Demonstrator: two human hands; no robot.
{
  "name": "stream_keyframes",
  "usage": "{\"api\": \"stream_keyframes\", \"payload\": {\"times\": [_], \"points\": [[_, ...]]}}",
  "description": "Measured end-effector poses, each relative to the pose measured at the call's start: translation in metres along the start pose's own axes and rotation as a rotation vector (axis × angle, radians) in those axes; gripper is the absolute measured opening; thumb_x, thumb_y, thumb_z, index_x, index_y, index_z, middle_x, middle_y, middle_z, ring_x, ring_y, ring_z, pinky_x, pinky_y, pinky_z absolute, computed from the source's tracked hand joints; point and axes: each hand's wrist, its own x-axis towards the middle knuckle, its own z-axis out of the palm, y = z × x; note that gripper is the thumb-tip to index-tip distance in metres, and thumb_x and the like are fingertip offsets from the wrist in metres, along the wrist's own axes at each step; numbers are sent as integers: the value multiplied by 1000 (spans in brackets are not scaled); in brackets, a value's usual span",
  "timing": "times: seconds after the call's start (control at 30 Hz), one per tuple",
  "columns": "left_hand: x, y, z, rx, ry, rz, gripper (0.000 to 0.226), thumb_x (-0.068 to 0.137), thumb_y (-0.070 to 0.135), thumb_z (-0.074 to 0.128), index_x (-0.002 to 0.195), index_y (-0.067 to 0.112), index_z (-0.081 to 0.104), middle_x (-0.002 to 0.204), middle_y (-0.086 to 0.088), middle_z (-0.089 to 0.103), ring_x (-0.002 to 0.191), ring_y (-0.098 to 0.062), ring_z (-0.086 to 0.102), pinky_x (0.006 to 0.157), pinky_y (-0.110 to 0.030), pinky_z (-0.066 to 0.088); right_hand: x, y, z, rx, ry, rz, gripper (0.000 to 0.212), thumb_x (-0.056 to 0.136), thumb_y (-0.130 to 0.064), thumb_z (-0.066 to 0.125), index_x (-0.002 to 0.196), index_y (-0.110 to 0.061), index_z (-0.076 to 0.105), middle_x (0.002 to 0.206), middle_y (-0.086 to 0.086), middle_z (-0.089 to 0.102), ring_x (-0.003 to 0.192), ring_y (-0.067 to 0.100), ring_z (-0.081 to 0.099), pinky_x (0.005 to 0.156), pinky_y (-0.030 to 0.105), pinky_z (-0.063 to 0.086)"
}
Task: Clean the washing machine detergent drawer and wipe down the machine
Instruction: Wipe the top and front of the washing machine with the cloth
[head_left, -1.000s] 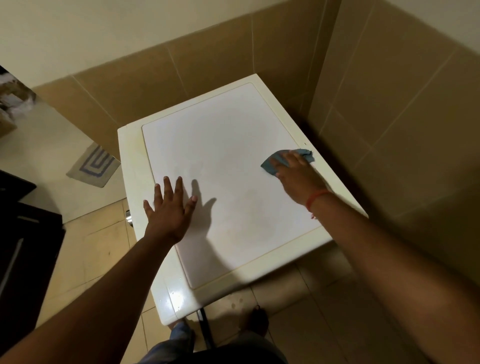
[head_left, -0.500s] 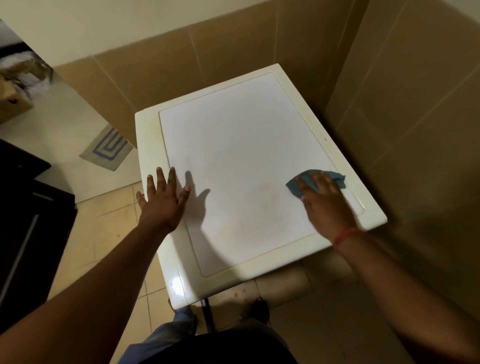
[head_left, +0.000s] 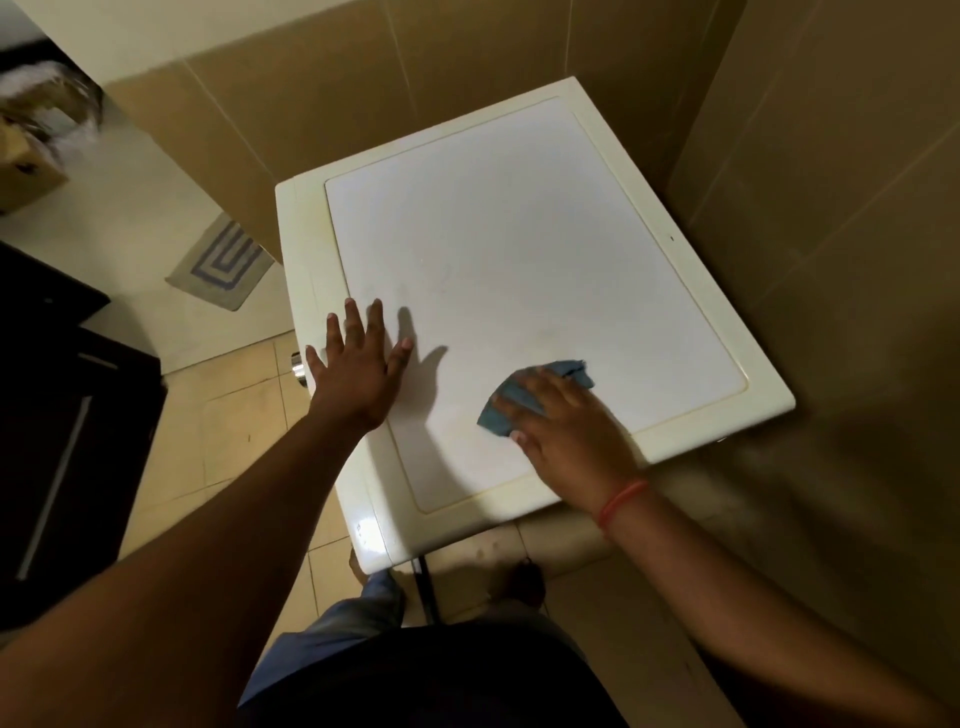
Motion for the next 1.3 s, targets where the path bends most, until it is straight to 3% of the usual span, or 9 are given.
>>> {"api": "stream_keyframes", "payload": {"times": [0.07, 0.2, 0.37, 0.5, 0.63, 0.83, 1.03, 1.2, 1.3], "points": [[1, 2, 1, -5, -2, 4, 70, 96, 65, 10, 155, 31, -7, 163, -1, -16, 150, -25, -15, 118, -58, -3, 1, -13, 3, -19, 13, 130, 46, 91, -31, 48, 137, -28, 52, 146, 10, 42, 136, 36, 34, 104, 52, 37], [-5, -1, 2, -11, -11, -24, 71, 96, 64, 10, 155, 30, -7, 163, -2, -15, 150, -26, -14, 117, -58, -4, -12, -54, 19, -2, -112, -208, 44, 92, -34, 49, 136, -30, 51, 147, 6, 41, 139, 32, 31, 112, 49, 32], [-11, -13, -4, -36, 10, -26, 71, 96, 65, 9, 155, 30, -7, 163, -2, -16, 149, -27, -15, 118, -60, -2, 35, -50, 14, -21, 5, 153, 47, 87, -24, 54, 133, -25, 55, 142, 11, 44, 134, 37, 34, 101, 50, 41], [-17, -30, -9, -75, 28, -62, 71, 96, 65, 11, 155, 30, -7, 163, -2, -15, 149, -28, -15, 118, -59, -3, 31, -91, 34, -9, -77, -274, 42, 87, -25, 60, 129, -22, 60, 140, 8, 49, 133, 33, 39, 105, 47, 40], [-17, -56, -14, -82, 12, -95, 70, 97, 63, 12, 155, 30, -7, 163, -3, -16, 149, -28, -15, 117, -59, -4, 73, -85, 35, -33, -6, 8, 44, 90, -22, 46, 132, -19, 57, 139, 12, 48, 132, 36, 39, 105, 48, 36], [4, -87, -26, -129, 15, -74, 71, 96, 64, 11, 156, 30, -6, 164, -3, -13, 150, -27, -15, 117, -60, -4, 101, -152, 60, -10, -101, -389, 31, 91, -25, 58, 119, -16, 66, 134, 11, 55, 133, 36, 39, 109, 49, 36], [29, -123, -41, -106, 27, -38, 70, 96, 66, 9, 155, 32, -7, 163, 0, -16, 149, -25, -17, 116, -58, -6, 196, -154, 70, 19, -66, 92, 40, 97, -34, 47, 137, -29, 53, 158, 9, 27, 146, 37, 17, 119, 51, 14], [47, -155, -45, -130, 24, -89, 75, 90, 69, 4, 155, 32, -5, 163, 0, -15, 149, -25, -17, 117, -59, -4, 203, -176, 82, 10, -56, -201, 37, 92, -24, 59, 130, -22, 60, 149, 11, 43, 141, 38, 30, 114, 50, 26], [49, -164, -41, -118, 28, -70, 74, 91, 68, 3, 155, 33, -6, 163, 1, -15, 149, -24, -17, 117, -58, -5, 250, -149, 76, 10, -86, -27, 53, 94, -20, 49, 146, -23, 41, 157, 11, 29, 145, 36, 21, 118, 47, 20]]}}
